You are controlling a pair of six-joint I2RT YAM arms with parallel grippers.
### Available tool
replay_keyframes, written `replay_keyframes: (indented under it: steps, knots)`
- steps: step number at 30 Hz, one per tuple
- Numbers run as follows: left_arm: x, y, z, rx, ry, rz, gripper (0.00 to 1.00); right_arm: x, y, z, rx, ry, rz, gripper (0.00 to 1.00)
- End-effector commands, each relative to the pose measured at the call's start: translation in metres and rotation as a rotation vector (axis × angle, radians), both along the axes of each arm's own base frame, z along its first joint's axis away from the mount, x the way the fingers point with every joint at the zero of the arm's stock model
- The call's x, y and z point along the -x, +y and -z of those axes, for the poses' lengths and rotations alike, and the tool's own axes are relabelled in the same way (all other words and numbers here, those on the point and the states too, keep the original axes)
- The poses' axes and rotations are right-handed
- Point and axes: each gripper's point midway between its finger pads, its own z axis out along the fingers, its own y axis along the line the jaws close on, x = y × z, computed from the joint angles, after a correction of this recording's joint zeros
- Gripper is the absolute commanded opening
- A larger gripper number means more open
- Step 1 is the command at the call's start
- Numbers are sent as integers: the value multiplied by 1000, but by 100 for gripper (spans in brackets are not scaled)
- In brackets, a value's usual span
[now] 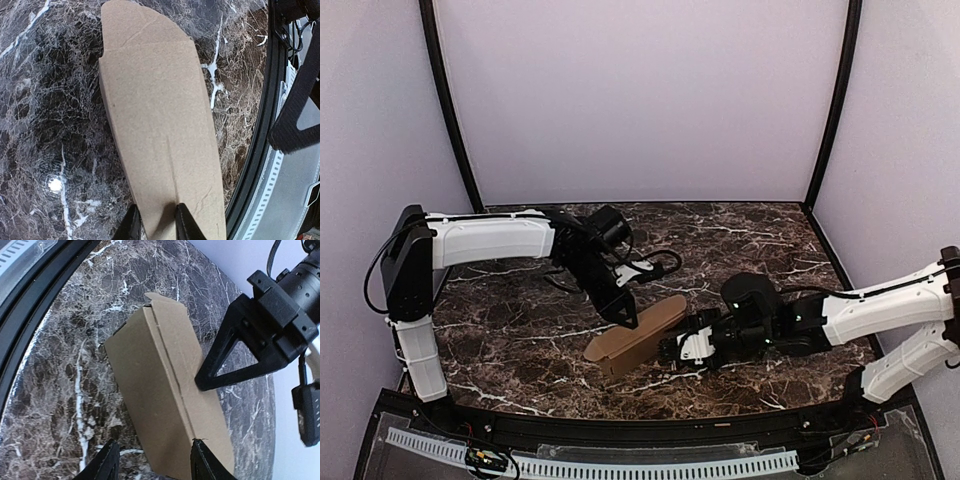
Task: Fold the paper box
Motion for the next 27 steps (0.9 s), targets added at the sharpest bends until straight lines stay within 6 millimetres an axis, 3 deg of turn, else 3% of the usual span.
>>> replay_keyframes:
  steps: [1, 7, 15, 23, 27]
  knots:
    - [17, 32, 40, -200, 39, 53, 21, -18, 18, -18, 26, -161, -20, 48]
    - [20, 26, 37, -192, 24, 78, 20, -28, 26, -8, 106, -200, -39, 47]
    - [25, 22, 33, -197, 4, 117, 19, -23, 23, 14, 200, -168, -60, 44]
    - [40, 15, 30, -199, -3, 180, 18, -24, 22, 28, 246, -159, -23, 38]
    - [47, 12, 29, -196, -5, 212, 17, -24, 21, 29, 254, -157, -5, 31]
